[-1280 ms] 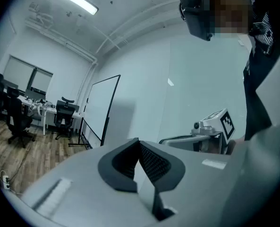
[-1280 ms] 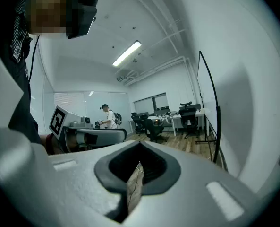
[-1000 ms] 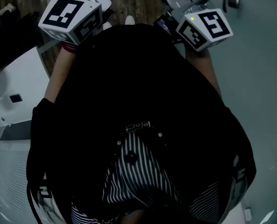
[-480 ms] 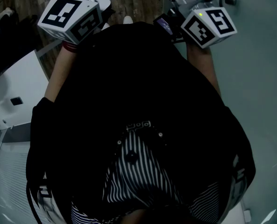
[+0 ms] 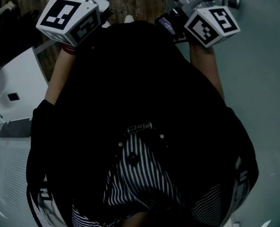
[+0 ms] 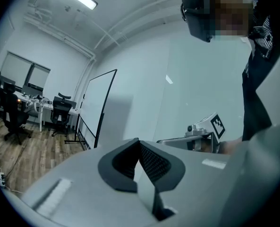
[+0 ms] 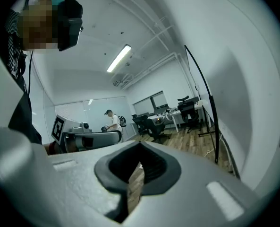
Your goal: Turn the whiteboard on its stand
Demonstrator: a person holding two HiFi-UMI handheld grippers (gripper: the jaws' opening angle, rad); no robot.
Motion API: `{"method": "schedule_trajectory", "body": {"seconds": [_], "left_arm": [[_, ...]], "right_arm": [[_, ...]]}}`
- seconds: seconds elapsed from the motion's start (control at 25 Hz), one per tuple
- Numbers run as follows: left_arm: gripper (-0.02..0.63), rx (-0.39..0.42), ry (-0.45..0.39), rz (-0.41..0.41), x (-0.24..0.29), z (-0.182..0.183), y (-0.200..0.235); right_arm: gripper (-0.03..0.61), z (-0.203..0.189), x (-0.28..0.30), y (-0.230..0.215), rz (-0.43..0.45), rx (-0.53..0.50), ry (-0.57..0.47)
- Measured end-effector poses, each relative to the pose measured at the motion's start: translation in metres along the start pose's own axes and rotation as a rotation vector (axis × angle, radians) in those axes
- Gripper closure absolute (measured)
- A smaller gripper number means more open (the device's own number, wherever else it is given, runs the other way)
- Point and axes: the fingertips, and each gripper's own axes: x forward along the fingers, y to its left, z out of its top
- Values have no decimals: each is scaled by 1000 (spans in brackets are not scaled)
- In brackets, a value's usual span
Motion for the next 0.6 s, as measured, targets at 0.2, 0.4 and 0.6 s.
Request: {"method": "schedule_trajectory", "body": {"seconds": [0.2, 0.4, 0.6], "left_arm": [[627, 43, -4, 12, 2, 2, -1], [615, 35, 18, 4, -4, 1, -3], [614, 28, 34, -1, -10, -2, -4]], "right_arm": [[577, 2, 2, -5, 8, 21, -2], [577, 1, 4, -5, 13, 29, -7], [578, -3, 5, -5, 3, 54, -8]]}}
